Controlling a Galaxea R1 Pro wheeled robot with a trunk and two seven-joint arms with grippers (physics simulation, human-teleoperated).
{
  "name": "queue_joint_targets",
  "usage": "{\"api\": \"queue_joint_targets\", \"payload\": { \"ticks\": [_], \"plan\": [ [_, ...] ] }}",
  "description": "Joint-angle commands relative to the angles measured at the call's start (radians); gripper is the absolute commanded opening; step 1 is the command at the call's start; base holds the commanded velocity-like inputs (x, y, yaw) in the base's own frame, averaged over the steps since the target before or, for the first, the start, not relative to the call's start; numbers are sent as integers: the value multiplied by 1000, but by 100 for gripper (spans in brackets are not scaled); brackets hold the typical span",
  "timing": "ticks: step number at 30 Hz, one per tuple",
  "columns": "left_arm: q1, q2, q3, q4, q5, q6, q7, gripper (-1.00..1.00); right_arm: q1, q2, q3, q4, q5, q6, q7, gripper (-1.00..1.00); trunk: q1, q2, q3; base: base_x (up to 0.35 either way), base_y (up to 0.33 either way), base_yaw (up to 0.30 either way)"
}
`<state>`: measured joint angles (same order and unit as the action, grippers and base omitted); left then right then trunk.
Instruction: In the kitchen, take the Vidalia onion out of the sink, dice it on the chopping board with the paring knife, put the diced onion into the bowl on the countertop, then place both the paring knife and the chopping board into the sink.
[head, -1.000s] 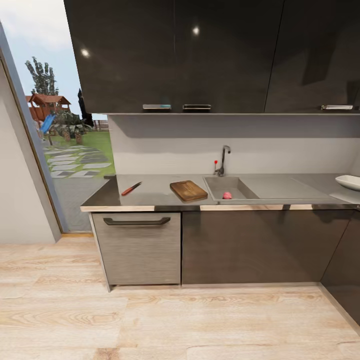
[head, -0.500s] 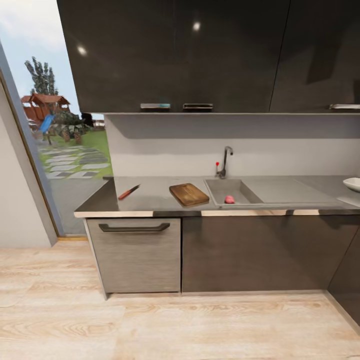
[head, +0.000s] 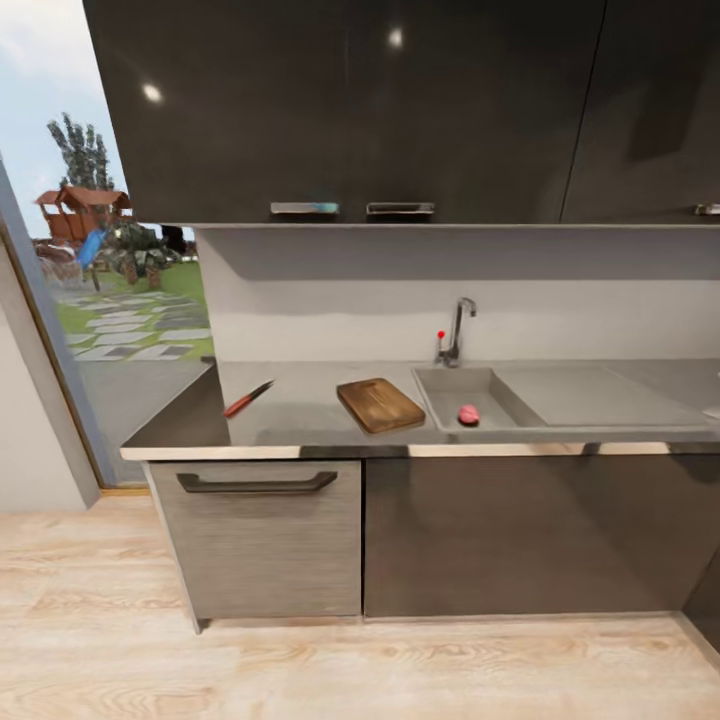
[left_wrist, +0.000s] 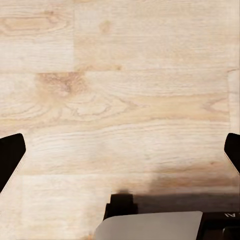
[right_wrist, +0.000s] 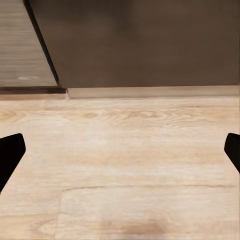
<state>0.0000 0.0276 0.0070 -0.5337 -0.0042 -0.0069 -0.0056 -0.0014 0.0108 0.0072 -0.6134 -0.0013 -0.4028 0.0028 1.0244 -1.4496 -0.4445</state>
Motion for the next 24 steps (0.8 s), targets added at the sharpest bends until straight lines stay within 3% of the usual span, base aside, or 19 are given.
{"api": "queue_joint_targets", "payload": {
  "ticks": [1, 8, 24],
  "plan": [
    [0, 0, 1, -1, 0, -1, -1, 100, 0, 0, 0, 0, 0, -2, 0, 100, 1, 0, -1, 319, 0, 0],
    [0, 0, 1, -3, 0, -1, -1, 100, 0, 0, 0, 0, 0, -2, 0, 100, 1, 0, -1, 204, 0, 0],
    [0, 0, 1, -5, 2, -1, -1, 100, 0, 0, 0, 0, 0, -2, 0, 100, -7, 14, 5, 9, 0, 0]
  ]
}}
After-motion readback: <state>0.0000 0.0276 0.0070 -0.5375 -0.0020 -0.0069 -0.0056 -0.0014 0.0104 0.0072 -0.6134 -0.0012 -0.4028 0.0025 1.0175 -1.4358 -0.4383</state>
